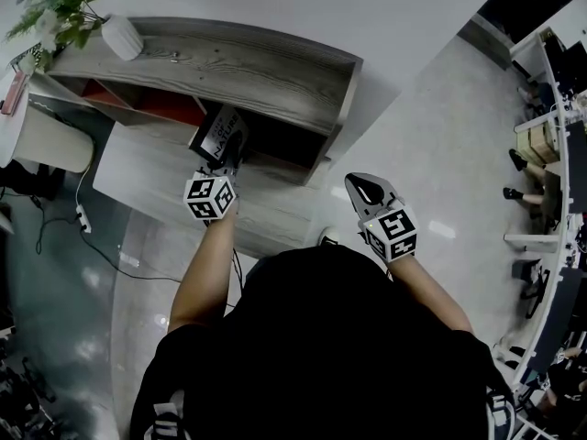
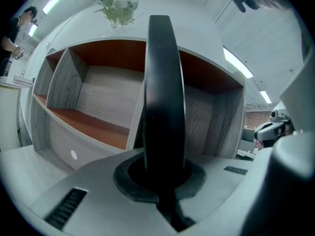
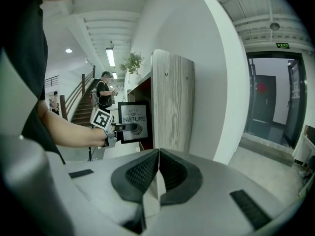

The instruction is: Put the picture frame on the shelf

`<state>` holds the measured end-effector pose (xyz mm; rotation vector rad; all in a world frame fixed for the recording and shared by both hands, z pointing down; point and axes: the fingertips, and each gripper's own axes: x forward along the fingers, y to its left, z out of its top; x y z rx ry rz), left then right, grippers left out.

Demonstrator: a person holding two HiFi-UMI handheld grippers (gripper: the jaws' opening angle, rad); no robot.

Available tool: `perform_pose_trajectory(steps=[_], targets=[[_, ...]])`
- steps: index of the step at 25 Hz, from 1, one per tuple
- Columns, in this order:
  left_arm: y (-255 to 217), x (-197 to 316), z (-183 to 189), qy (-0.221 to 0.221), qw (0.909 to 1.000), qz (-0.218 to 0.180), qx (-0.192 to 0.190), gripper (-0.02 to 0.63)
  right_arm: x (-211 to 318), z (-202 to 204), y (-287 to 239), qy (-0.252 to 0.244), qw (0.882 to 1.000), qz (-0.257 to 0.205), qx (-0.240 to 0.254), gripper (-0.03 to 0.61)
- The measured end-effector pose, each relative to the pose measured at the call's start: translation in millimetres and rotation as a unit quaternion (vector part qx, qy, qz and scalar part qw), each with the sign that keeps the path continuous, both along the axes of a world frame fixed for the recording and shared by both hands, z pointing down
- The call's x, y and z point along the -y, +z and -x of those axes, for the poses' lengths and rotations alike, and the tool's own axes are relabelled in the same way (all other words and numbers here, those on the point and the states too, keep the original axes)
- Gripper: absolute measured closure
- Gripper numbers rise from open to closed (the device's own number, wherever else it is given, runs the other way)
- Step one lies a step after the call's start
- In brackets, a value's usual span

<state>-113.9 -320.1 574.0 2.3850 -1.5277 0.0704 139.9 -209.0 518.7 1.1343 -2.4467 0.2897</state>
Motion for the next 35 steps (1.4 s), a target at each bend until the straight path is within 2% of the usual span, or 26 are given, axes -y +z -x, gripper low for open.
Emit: perform_pose_trajectory(steps=[28, 35], targets=[[3, 40, -16, -0.037, 0.9991, -0.017, -0.013, 0.586, -2, 5, 7, -0.021, 1.000, 0.013, -0.008, 0.565], [4, 46, -21, -0.050, 0.9985, -0.021, -0.004, 0.585, 2, 5, 5, -0.021, 1.000, 0.011, -0.006, 0.565]])
